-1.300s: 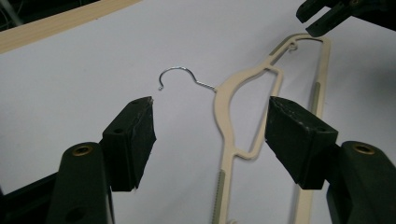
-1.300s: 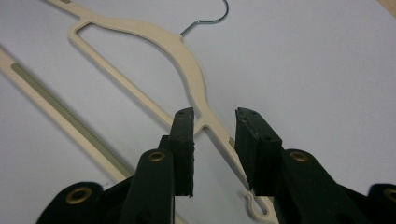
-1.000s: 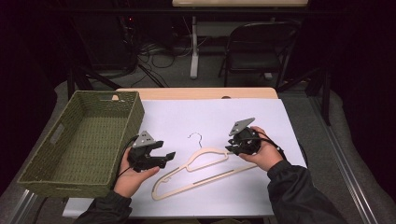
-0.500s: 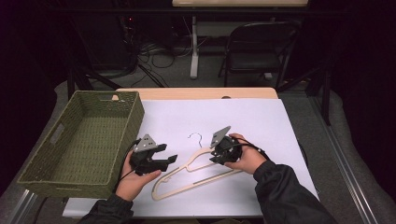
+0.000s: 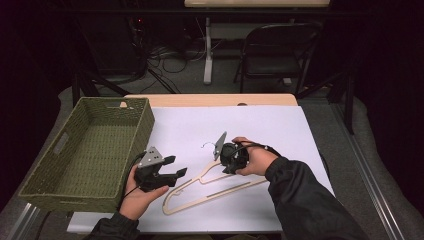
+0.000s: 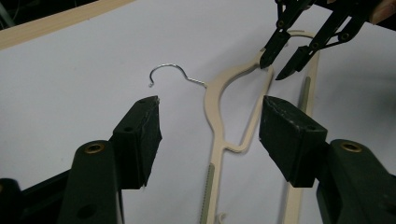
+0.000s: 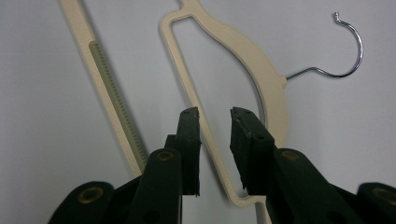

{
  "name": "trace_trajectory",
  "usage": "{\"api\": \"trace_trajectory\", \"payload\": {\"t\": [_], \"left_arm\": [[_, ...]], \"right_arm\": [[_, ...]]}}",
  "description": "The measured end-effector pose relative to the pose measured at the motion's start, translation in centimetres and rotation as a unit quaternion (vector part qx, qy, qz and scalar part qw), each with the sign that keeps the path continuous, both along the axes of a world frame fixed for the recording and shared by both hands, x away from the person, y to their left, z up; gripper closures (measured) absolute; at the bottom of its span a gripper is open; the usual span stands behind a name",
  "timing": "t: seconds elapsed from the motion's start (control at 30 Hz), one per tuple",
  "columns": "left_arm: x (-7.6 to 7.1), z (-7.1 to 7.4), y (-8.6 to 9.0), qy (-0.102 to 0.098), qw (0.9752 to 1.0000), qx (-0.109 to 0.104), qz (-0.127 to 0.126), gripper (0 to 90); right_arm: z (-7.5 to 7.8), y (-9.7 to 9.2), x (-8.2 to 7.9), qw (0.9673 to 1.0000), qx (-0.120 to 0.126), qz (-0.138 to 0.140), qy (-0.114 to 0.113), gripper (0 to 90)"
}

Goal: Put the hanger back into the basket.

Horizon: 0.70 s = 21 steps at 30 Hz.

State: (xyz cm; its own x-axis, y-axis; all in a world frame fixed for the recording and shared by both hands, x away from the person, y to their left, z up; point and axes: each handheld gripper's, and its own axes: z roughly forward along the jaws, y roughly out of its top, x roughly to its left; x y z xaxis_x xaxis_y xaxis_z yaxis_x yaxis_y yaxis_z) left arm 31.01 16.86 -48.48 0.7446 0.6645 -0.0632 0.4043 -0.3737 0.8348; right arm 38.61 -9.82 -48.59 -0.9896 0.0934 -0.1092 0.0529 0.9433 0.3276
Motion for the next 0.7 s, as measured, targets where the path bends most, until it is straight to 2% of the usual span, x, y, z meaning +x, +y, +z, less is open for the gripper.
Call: {"api": "trace_trajectory", "payload": {"t": [0.1, 0.2, 0.27, 0.33, 0.47, 0.7], "left_arm": [[-0.1, 0.0, 0.1, 0.000, 1.0000, -0.002, 0.002, 38.7], [-0.1, 0.1, 0.2, 0.000, 1.0000, -0.002, 0.004, 38.7], [-0.1, 0.1, 0.3, 0.000, 1.0000, -0.003, 0.005, 38.7], [-0.1, 0.1, 0.3, 0.001, 1.0000, -0.004, 0.006, 38.7], [-0.1, 0.1, 0.3, 0.001, 1.0000, -0.004, 0.007, 38.7], [-0.1, 0.1, 0.4, 0.001, 1.0000, -0.005, 0.008, 38.7]], "right_arm": [[0.3, 0.4, 0.2, 0.9999, -0.010, 0.002, 0.008, 72.4], [0.4, 0.7, 0.4, 0.9992, -0.037, 0.012, 0.005, 72.3], [0.3, 0.8, 0.7, 0.9990, -0.042, 0.009, 0.016, 71.9], [0.1, 0.9, 0.8, 0.9983, -0.055, 0.011, 0.015, 71.4], [-0.6, 1.2, 1.0, 0.9971, -0.069, 0.025, 0.021, 71.0], [-1.6, 1.8, 0.7, 0.9946, -0.092, 0.045, 0.017, 71.3]]}}
